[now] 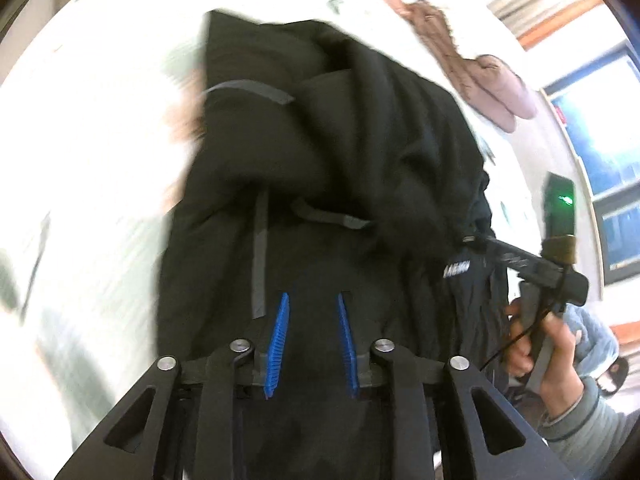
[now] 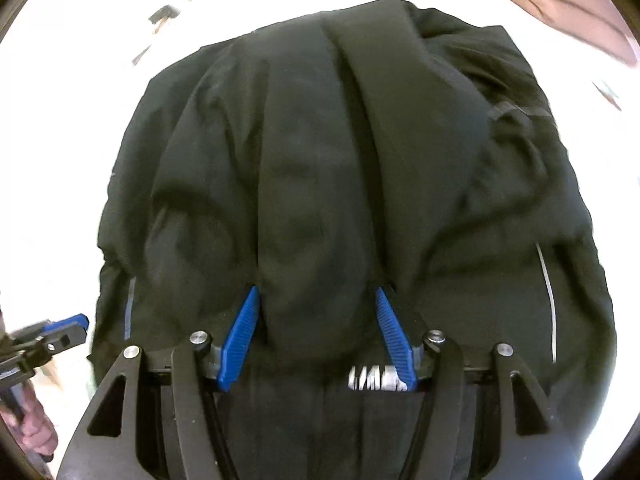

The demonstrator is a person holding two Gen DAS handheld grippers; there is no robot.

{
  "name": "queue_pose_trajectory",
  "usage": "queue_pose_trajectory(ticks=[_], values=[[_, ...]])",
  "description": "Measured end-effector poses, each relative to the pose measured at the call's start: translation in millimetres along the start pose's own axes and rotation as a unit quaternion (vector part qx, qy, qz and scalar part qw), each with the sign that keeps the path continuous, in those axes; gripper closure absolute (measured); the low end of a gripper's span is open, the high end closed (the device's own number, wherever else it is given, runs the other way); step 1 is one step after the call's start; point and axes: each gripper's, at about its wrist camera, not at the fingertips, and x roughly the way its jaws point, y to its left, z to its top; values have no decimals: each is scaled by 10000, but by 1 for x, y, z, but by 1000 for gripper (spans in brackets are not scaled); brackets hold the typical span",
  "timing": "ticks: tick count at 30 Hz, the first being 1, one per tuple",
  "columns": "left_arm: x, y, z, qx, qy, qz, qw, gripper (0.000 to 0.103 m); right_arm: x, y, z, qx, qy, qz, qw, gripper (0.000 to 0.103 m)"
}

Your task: Fold large clothes

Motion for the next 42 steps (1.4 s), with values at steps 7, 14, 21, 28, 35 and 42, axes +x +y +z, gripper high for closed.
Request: queue_pose_trajectory(ticks=[7, 14, 21, 28, 35, 42], values=[[-37, 62, -65, -1201, 137, 235, 9924, 62, -29, -35, -44, 40, 225, -133, 9996, 39], [-42, 87, -148, -2313, -48, 326, 9723, 60, -77, -108, -72, -188, 354, -460, 9981, 39], [-11, 88, -204, -2791, 143, 508, 9588, 57, -103, -181, -99, -143, 509, -688, 9962, 36], [-17, 76, -228, -2875, -338, 329, 9566, 46, -89, -218, -141, 361, 1030, -50, 9940, 35], [-10, 61, -248, -2814, -220, 330, 9588, 46, -68, -232, -183, 681, 1310, 358, 9884, 35], [-13, 42, -245, -2639, -287, -372, 9634, 46, -84, -200, -181, 174, 1218, 800, 9892, 61]])
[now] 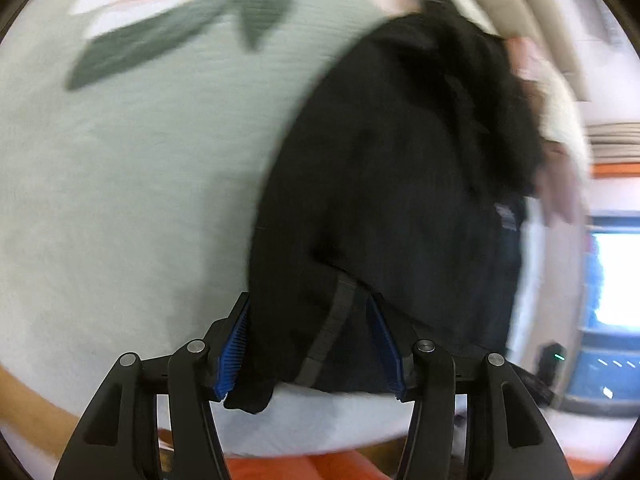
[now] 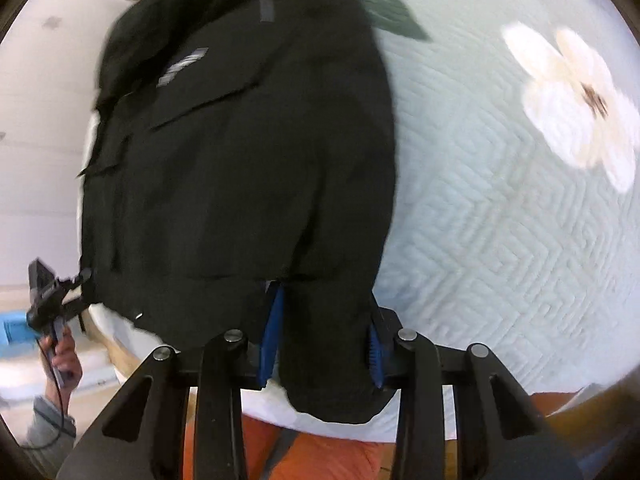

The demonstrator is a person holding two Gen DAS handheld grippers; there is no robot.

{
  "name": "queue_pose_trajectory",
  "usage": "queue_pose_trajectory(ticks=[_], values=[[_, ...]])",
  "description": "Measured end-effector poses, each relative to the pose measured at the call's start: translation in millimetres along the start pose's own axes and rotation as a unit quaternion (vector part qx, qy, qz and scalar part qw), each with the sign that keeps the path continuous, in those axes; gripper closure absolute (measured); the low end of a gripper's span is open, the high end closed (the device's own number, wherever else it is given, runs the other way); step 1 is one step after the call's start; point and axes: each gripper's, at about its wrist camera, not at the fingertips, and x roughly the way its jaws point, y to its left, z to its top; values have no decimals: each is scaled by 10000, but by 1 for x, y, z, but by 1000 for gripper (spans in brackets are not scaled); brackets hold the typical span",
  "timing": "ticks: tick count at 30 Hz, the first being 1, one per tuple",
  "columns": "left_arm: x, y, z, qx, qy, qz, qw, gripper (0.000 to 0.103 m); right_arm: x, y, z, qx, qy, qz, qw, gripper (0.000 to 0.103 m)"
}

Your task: Fold large clothes

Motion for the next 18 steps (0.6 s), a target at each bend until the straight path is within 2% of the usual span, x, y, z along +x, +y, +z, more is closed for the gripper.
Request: queue_pose_trajectory(ticks=[4, 8, 11, 12, 13, 14, 16, 18], values=[[3, -6, -6, 24, 90, -432, 9990, 45, 2, -6, 4, 121, 144, 232, 9996, 51], [18, 17, -6, -274, 146, -226, 9993, 44, 22, -14, 8, 312, 394, 209, 9985, 39], [17, 19, -9, -408, -8, -315, 9987, 44, 27, -11, 6, 236, 427, 159, 9987, 37], [14, 20, -11, -411, -58, -285, 9987, 54, 26, -10, 4, 189, 413, 156, 9988, 40], [12, 15, -11, -382, -88, -294, 9988, 64, 22, -6, 4, 106, 378, 175, 9991, 59], [10, 12, -12, -342, -95, -393, 9986, 79, 22, -2, 3, 66, 340, 214, 9992, 70], [6, 4, -11, -271, -161, -460, 9984, 84, 8, 8, 5, -52, 197, 276, 9994, 82], [-4, -15, -7, -44, -248, -541, 9982, 87, -8, 12, 8, -203, 107, 259, 9994, 84]])
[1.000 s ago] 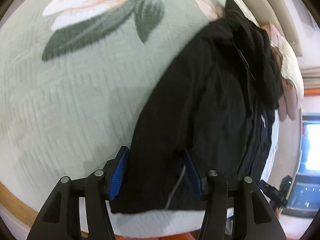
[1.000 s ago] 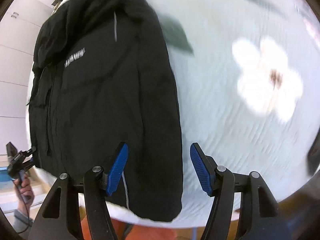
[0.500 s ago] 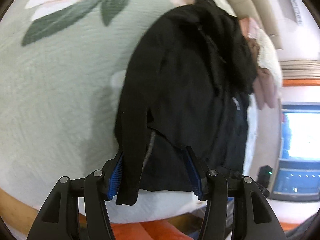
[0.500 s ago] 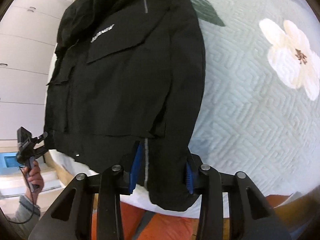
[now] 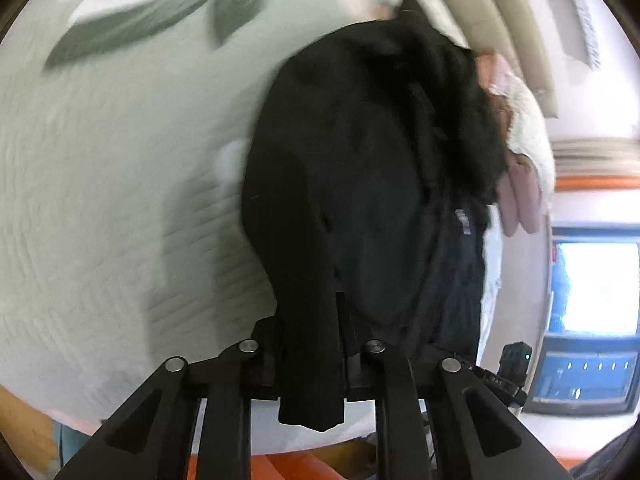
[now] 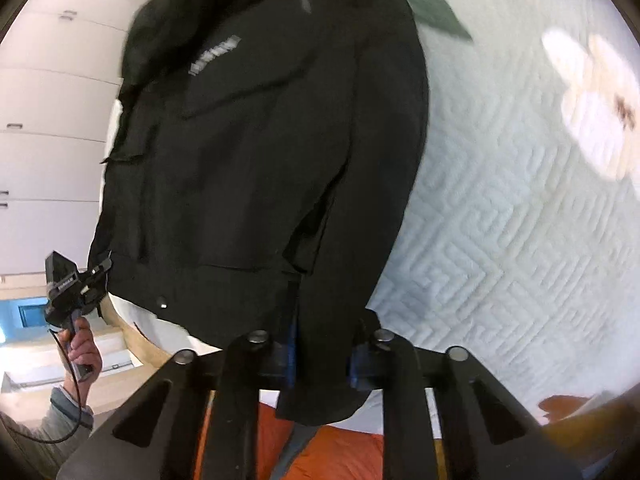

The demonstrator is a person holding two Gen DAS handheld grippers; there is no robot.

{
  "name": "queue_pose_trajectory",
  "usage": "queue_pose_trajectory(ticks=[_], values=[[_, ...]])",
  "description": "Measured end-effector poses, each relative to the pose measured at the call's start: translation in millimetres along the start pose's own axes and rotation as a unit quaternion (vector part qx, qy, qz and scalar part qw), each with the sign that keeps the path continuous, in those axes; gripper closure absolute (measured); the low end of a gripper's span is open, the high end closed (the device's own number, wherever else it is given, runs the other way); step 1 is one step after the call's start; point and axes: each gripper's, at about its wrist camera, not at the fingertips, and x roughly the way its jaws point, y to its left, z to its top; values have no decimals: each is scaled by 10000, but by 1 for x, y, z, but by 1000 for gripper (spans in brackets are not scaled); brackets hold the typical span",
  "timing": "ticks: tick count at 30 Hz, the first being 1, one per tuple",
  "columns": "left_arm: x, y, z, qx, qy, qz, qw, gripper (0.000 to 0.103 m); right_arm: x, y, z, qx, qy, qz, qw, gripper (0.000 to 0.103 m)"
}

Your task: Fold large clothes

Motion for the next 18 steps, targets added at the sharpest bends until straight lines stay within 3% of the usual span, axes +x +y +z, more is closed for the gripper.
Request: queue_pose_trajectory(ticks=[6, 13, 18], values=[[-30, -70, 40, 563, -575, -410, 9959, 91, -64, 30, 35, -415, -572, 36, 9975, 86], [-59, -144, 133, 1194, -1238, -815, 9817, 91, -141, 51, 135, -477, -1574, 198, 9862, 86], [-45, -192, 223, 1642, -1716, -924, 9670, 90, -149, 67, 214, -262, -2175, 55, 9757, 84]])
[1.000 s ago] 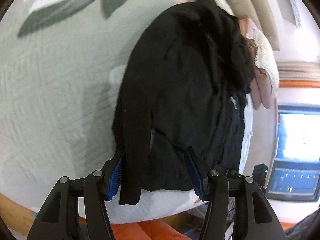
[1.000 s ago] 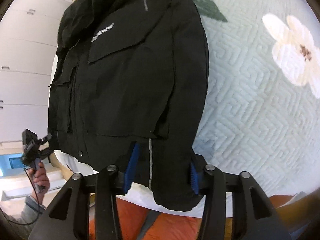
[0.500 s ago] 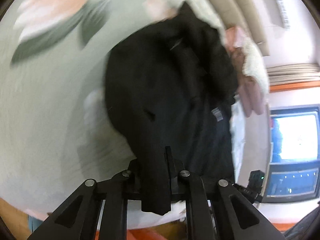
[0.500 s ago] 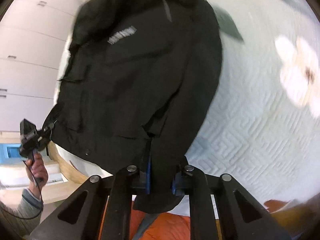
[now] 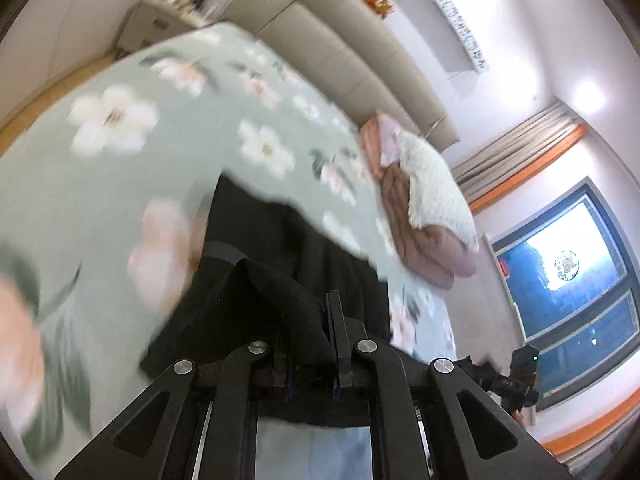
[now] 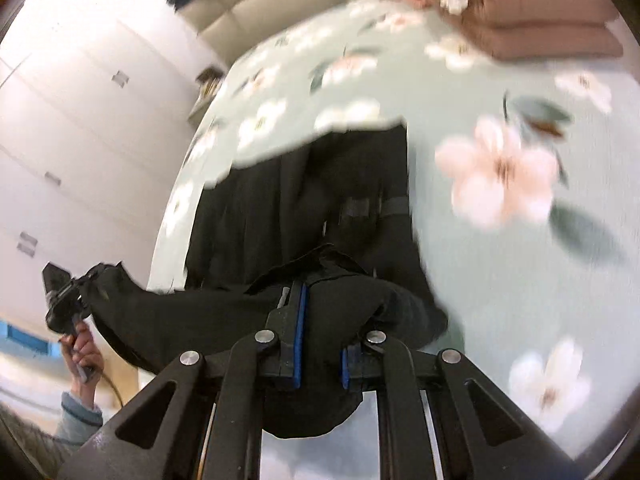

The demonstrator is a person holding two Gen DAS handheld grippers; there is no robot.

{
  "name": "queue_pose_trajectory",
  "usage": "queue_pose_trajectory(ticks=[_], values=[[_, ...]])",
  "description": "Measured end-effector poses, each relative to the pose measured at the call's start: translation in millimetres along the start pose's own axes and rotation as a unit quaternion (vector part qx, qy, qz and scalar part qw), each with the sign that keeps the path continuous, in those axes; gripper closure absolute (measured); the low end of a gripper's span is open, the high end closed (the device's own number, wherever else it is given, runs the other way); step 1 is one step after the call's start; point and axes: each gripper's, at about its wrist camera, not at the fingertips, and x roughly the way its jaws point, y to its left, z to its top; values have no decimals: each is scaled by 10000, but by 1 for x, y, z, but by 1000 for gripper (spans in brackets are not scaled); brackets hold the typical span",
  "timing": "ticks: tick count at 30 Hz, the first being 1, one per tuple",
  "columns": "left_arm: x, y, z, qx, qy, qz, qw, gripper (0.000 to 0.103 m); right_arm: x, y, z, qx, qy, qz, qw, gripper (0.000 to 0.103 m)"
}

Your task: Fold large clothes

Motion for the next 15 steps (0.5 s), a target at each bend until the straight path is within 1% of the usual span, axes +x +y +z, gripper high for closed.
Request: queue_pose_trajectory(ticks=[2, 3, 4, 5, 6, 7, 8, 9, 10, 11, 12, 13, 14, 15], values=[[23, 6, 26, 39, -89, 104, 9999, 88, 23, -4, 22, 285, -103, -63, 9995, 82], [42, 7, 36, 5, -82, 236, 9997, 87, 35, -8, 31, 387, -122, -161, 9990, 81], [58, 12, 43, -27, -14, 369, 9993, 86, 56, -1, 35, 442, -131, -316, 9984, 81], [78, 17, 50, -70, 79, 501, 9987, 84, 76, -4, 41, 505, -88, -522, 9973, 81], [95, 22, 52, -101, 115, 578, 9982, 82, 88, -8, 42, 560, -32, -643, 9964, 78], [113, 28, 53, -63, 184, 742, 9971, 78, 114, -13, 44, 681, 121, -874, 9938, 76], [135, 33, 53, 30, 339, 1050, 9939, 78, 126, -14, 44, 735, 226, -977, 9922, 75], [152, 39, 51, 135, 482, 1288, 9904, 78, 153, -20, 42, 852, 471, -1223, 9877, 74], [169, 43, 46, 291, 640, 1527, 9858, 77, 170, -27, 40, 927, 641, -1419, 9834, 73], [198, 54, 40, 372, 921, 1861, 9775, 77, 185, -32, 39, 991, 749, -1486, 9811, 72], [216, 64, 36, 303, 1079, 1964, 9741, 77, 194, -34, 39, 1015, 769, -1534, 9799, 71], [223, 69, 34, 282, 1107, 1993, 9732, 77, 201, -36, 38, 1007, 725, -1617, 9790, 70], [230, 74, 32, 386, 1043, 2047, 9725, 77, 206, -37, 39, 1047, 678, -1662, 9782, 69], [235, 75, 31, 501, 1061, 2077, 9711, 76, 208, -38, 39, 1098, 666, -1673, 9775, 69]])
